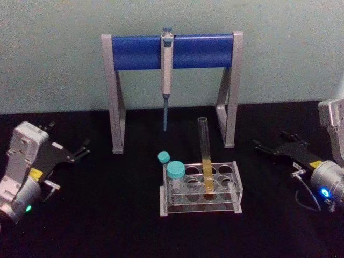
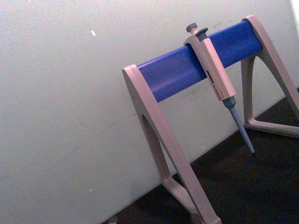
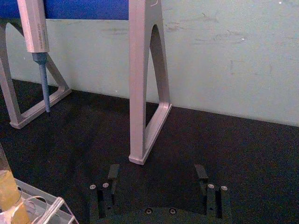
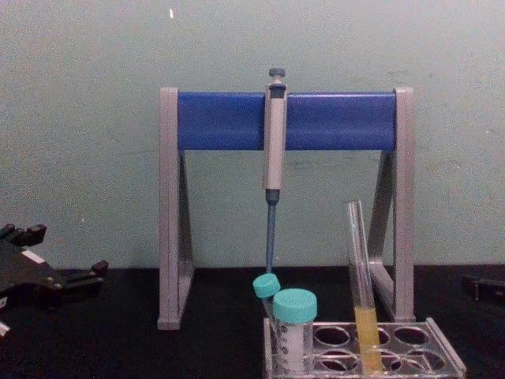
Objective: Pick up the test tube from the test tube rack, shake it, then place it back into the test tube rack.
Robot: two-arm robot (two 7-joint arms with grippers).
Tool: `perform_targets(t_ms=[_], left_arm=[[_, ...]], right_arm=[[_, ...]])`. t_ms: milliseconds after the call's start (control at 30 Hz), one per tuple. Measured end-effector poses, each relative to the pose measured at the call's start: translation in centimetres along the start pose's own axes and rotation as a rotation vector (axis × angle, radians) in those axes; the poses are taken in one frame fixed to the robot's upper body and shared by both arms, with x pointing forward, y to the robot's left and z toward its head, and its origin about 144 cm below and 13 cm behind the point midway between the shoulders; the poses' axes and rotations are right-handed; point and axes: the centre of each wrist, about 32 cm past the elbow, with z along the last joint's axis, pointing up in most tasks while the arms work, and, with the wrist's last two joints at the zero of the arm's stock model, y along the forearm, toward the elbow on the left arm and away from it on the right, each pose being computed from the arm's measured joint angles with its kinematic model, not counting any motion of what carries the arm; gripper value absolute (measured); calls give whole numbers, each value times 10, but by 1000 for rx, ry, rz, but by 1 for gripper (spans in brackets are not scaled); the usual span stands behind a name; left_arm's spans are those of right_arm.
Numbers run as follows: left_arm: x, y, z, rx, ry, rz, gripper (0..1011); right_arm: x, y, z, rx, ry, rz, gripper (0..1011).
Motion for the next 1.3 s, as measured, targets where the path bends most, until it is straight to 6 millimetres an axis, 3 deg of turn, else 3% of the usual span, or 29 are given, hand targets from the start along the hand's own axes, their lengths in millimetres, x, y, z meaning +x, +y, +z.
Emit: perform_targets(t_ms=[1300], left_arm=[[0,0,0,0,0,0,1001]], right_arm=[[0,0,0,0,1,0,1000]])
